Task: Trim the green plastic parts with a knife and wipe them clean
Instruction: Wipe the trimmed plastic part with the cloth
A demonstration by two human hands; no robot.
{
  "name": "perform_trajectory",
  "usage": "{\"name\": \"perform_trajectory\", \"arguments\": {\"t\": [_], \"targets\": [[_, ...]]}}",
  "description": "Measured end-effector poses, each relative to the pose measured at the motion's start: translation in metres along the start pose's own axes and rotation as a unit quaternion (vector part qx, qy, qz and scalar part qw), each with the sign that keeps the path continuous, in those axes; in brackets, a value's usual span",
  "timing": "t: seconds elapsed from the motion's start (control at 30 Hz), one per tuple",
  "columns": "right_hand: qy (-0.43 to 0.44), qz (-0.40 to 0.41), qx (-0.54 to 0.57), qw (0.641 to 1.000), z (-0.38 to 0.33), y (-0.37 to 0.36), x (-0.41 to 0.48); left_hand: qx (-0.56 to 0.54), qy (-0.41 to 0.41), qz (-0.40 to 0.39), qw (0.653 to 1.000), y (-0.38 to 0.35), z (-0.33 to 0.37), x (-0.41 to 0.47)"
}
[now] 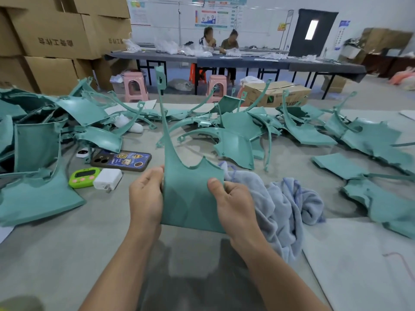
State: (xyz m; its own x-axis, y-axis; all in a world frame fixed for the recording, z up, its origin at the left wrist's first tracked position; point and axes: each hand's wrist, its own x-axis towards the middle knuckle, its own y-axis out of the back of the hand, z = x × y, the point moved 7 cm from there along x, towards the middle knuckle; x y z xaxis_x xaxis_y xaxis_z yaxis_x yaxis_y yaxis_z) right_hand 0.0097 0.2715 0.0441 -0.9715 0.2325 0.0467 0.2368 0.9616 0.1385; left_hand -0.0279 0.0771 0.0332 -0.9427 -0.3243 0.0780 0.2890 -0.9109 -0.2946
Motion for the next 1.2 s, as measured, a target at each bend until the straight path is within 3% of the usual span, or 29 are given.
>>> {"name": "perform_trajectory", "arguments": {"t": [0.07, 0.17, 0.27, 0.37, 0.53, 0.6, 0.7, 0.87, 1.0, 1.1, 1.2], "targets": [[-0.01, 0.009, 0.006, 1.0, -0.005, 0.005, -0.011, -0.049, 0.031, -0.014, 0.998, -0.006, 0.006, -0.01], [-0.051, 0.009, 0.053, 0.997, -0.007, 0.018, -0.031, -0.065, 0.059, -0.137, 0.987, -0.025, 0.019, -0.027], [-0.102, -0.057, 0.15, 0.982, -0.013, 0.037, -0.052, -0.047, 0.096, -0.266, 0.958, -0.051, 0.03, -0.059], [-0.095, -0.094, 0.202, 0.97, -0.019, 0.078, -0.075, -0.032, 0.102, -0.34, 0.934, -0.078, 0.035, -0.098], [-0.09, -0.023, 0.209, 0.973, 0.005, 0.16, -0.141, 0.1, 0.018, -0.323, 0.941, -0.121, 0.023, -0.171], [-0.106, 0.026, 0.222, 0.969, 0.023, 0.191, -0.18, 0.154, -0.032, -0.355, 0.922, -0.143, 0.019, -0.214], [-0.149, 0.117, 0.261, 0.947, 0.055, 0.237, -0.246, 0.213, -0.028, -0.431, 0.877, -0.176, -0.004, -0.286], [-0.264, 0.322, 0.265, 0.87, 0.118, 0.302, -0.372, 0.299, -0.011, -0.548, 0.781, -0.216, -0.062, -0.413], [-0.341, 0.439, 0.304, 0.773, 0.176, 0.33, -0.472, 0.277, 0.222, -0.632, 0.689, -0.215, -0.133, -0.523], [-0.381, 0.499, 0.369, 0.686, 0.231, 0.345, -0.534, 0.293, 0.279, -0.66, 0.633, -0.193, -0.178, -0.591], [-0.332, 0.566, 0.473, 0.588, 0.274, 0.361, -0.567, 0.274, 0.385, -0.662, 0.582, -0.165, -0.212, -0.639]]}}
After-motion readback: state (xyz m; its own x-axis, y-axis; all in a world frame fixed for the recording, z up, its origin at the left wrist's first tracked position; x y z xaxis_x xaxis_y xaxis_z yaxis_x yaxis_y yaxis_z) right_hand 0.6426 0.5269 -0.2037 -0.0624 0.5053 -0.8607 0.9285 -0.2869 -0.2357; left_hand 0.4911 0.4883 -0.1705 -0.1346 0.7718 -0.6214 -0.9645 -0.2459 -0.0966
